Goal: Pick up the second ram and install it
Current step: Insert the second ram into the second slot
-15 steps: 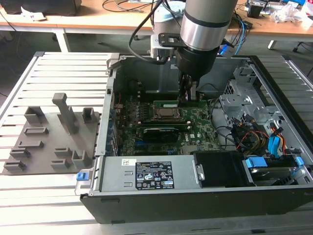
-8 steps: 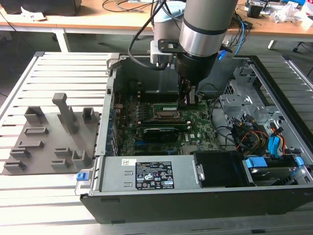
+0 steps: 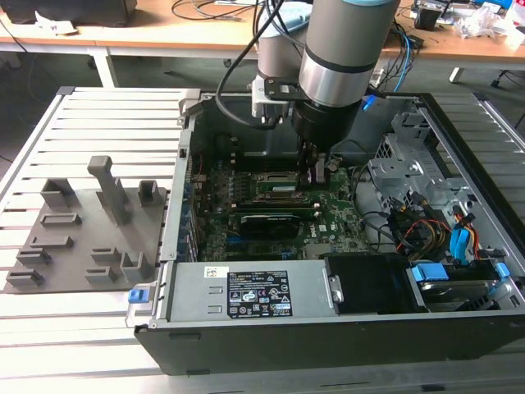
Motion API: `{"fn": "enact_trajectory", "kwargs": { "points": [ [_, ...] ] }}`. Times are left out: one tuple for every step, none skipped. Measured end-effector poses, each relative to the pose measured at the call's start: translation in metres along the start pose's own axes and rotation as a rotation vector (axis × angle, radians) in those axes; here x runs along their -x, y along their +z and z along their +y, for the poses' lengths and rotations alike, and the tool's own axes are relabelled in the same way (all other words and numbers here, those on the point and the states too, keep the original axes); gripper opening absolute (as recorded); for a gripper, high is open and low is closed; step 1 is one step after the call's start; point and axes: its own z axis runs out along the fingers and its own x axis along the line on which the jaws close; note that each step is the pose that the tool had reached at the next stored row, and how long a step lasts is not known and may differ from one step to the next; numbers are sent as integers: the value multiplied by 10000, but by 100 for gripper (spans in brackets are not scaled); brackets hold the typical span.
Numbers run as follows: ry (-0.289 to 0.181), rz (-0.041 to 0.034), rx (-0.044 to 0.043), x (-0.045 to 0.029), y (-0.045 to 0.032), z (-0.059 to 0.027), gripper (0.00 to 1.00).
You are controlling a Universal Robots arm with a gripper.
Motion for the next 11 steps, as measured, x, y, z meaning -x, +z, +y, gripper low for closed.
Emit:
{"fn": "enact_trajectory", "kwargs": {
  "points": [
    [0, -1, 0, 0, 8, 0, 14],
    [0, -1, 0, -1, 20, -1, 14],
    [0, 0, 0, -3, 35, -1, 14],
    [0, 0, 0, -4, 64, -2, 14],
    [1, -1, 0, -6, 87, -2, 14],
    [2, -3, -2, -7, 96, 0, 14],
    [3, -5, -1, -6, 103, 4, 14],
    [0, -17, 0, -1, 111, 15, 14],
    [0, -35, 0, 6, 121, 29, 14],
    [-1, -54, 1, 24, 129, 47, 14],
    [-1, -56, 2, 63, 141, 89, 14]
  ]
}}
